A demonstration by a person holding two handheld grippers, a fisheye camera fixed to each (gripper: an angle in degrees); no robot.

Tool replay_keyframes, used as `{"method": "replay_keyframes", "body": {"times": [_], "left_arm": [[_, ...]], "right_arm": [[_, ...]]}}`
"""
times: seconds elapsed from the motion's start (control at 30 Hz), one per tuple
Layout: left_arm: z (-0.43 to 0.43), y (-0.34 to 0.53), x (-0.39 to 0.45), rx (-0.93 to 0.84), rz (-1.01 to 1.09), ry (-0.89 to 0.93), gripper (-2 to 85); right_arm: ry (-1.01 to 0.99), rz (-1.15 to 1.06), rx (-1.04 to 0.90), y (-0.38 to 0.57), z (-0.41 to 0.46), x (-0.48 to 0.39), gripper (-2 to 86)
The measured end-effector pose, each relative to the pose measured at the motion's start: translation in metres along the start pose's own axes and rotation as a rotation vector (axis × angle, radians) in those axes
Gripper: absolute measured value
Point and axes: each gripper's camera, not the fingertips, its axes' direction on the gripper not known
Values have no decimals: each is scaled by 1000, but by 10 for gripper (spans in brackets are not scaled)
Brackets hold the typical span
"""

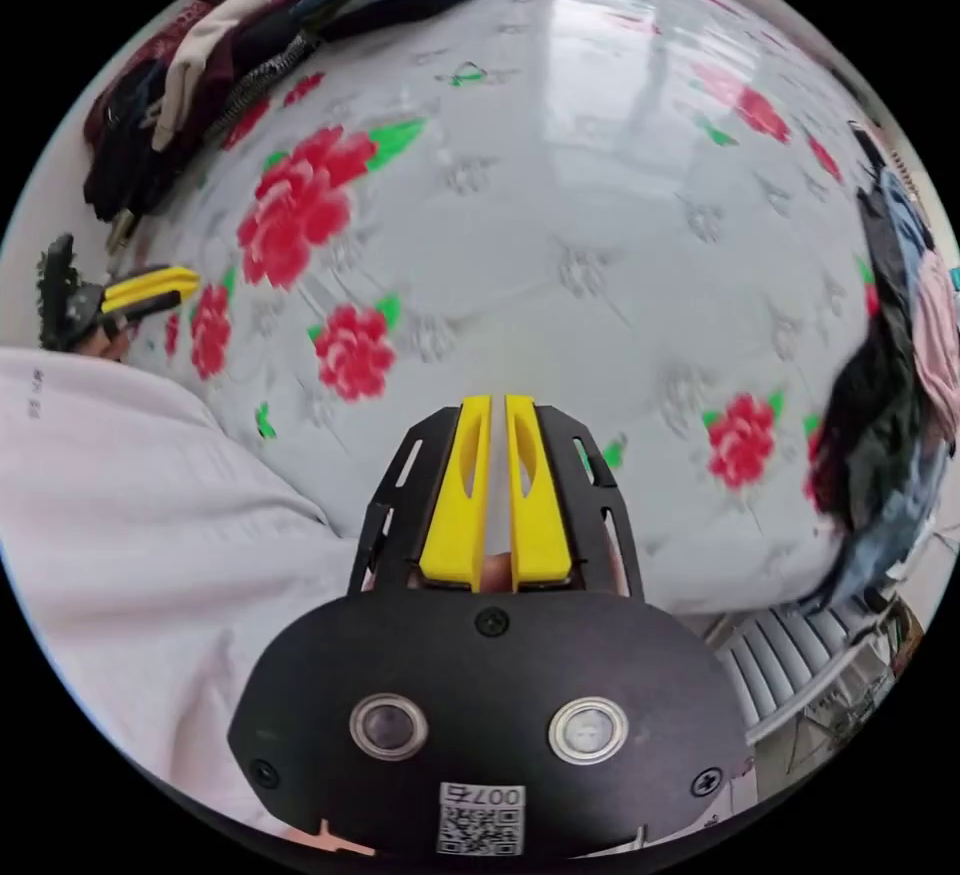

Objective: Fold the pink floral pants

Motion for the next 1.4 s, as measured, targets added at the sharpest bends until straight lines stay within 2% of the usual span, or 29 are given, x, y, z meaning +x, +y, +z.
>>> {"method": "replay_keyframes", "body": {"times": [0.1,0.23,0.37,0.47,0.53,0.6,0.63,0.7,0.8,0.93,1.1,1.23,1.33,1.4], "left_arm": [[13,-17,32,-32,87,-62,12],[46,-40,61,-140,128,-35,-7],[55,-45,84,-121,176,-155,-9],[57,-46,88,-81,117,-191,-9],[57,-51,83,-77,57,-169,-9],[57,-59,80,-94,27,-151,-9],[57,-64,80,-112,37,-157,-9],[58,-73,83,-146,67,-175,-9],[57,-88,77,-191,40,-155,-10],[53,-97,57,-196,-104,-76,-10],[46,-98,54,-170,-162,-94,-10],[40,-103,38,-194,-268,-38,-9],[36,-105,31,-213,-233,-22,-9],[32,-103,25,-213,-212,-1,-9]], "right_arm": [[16,-20,-55,10,19,-12,27],[-20,85,100,19,10,-11,36],[-51,-18,167,27,3,-12,40],[-93,-25,136,19,-4,-3,40],[-126,139,174,11,-18,30,41],[-154,442,444,25,-66,107,53],[-147,503,502,30,-78,127,56],[1,648,678,41,-126,197,72],[185,769,775,45,-172,279,92],[216,904,765,40,-196,364,109],[-9,957,644,25,-176,431,99],[-139,936,695,38,-171,423,73],[-223,750,774,33,-177,368,52],[-207,617,807,27,-182,298,39]]}}
